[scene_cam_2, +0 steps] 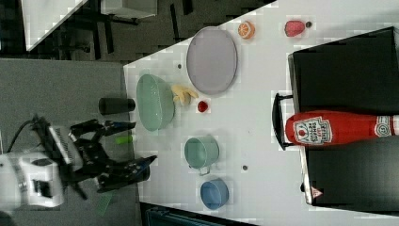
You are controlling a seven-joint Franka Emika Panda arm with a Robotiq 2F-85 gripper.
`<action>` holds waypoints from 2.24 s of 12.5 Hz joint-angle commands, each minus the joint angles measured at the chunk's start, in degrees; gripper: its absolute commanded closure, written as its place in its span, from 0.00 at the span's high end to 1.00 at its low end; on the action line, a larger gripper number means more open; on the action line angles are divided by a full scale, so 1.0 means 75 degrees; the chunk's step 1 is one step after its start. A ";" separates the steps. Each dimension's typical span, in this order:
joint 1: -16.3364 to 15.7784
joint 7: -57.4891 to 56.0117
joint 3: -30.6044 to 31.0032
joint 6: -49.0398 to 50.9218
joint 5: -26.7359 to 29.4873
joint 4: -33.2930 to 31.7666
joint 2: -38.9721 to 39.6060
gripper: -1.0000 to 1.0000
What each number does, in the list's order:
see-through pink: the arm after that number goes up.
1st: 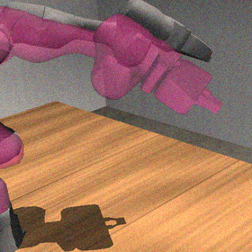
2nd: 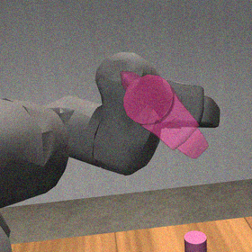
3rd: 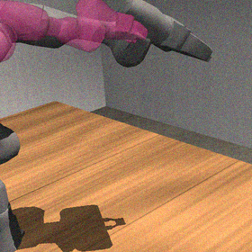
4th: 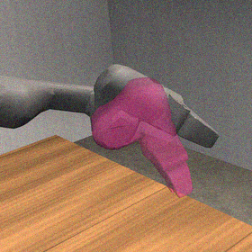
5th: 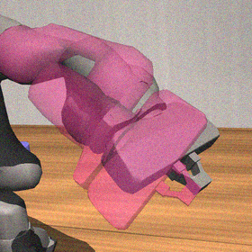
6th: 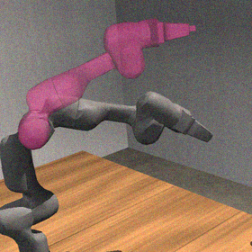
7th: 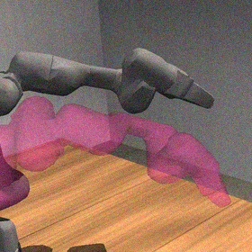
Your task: Pick Ketchup from oven and place it on table.
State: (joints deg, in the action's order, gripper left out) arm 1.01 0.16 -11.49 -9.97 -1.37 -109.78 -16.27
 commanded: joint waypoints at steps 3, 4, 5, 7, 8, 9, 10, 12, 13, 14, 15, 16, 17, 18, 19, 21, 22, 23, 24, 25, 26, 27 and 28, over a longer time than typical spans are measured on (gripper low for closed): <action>0.0363 -0.0565 -0.1191 -0.0980 -0.0187 -0.0217 0.0769 1.00; 0.0393 -0.0565 -0.1745 -0.1481 -0.0187 -0.0188 0.1134 1.00; 0.0405 -0.0565 -0.1996 -0.1774 -0.0187 -0.0159 0.1326 1.00; 0.0436 -0.0563 -0.2599 -0.2456 -0.0182 -0.0079 0.1966 1.00; 0.0453 -0.0542 -0.2779 -0.2574 -0.0151 -0.0074 0.2230 1.00; 0.0463 -0.0485 -0.3028 -0.2722 0.0046 -0.0007 0.2668 1.00; 0.0471 -0.0422 -0.3132 -0.2792 0.0343 0.0050 0.2921 1.00; 0.0492 -0.0290 -0.3308 -0.3008 0.1232 0.0117 0.3597 1.00; 0.0504 0.0016 -0.3347 -0.3063 0.1452 0.0115 0.3803 1.00; 0.0514 0.0333 -0.3366 -0.3053 0.1483 0.0113 0.4023 1.00; 0.0514 0.0335 -0.3359 -0.3067 0.1499 0.0099 0.4302 1.00; 0.0514 0.0341 -0.3359 -0.3069 0.1501 0.0098 0.4390 1.00; 0.0516 0.0343 -0.3358 -0.3086 0.1502 0.0093 0.4447 1.00; 0.0518 0.0343 -0.3359 -0.3086 0.1502 0.0051 0.4484 1.00; 0.0519 0.0343 -0.3357 -0.3088 0.1502 -0.0003 0.4507 0.85; 0.0495 0.0343 -0.3350 -0.3194 0.1501 -0.0018 0.4454 0.61; 0.0498 0.0343 -0.3358 -0.3182 0.1498 -0.0009 0.4424 0.61; 0.0472 0.0342 -0.3335 -0.3116 0.1480 0.0058 0.4370 0.61; 0.0380 0.0342 -0.3320 -0.2908 0.1447 0.0291 0.4255 0.61; 0.0143 0.0317 -0.3273 -0.2365 0.1339 0.0711 0.4004 0.61; -0.0033 0.0317 -0.3173 -0.1990 0.1156 0.0967 0.3853 0.61; -0.0226 0.0317 -0.3003 -0.1646 0.0992 0.1208 0.3713 0.61; -0.0605 0.0317 -0.2483 -0.1337 0.0926 0.1473 0.3446 0.61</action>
State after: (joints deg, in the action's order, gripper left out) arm 0.90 1.06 -32.98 -18.70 3.43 -103.90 13.39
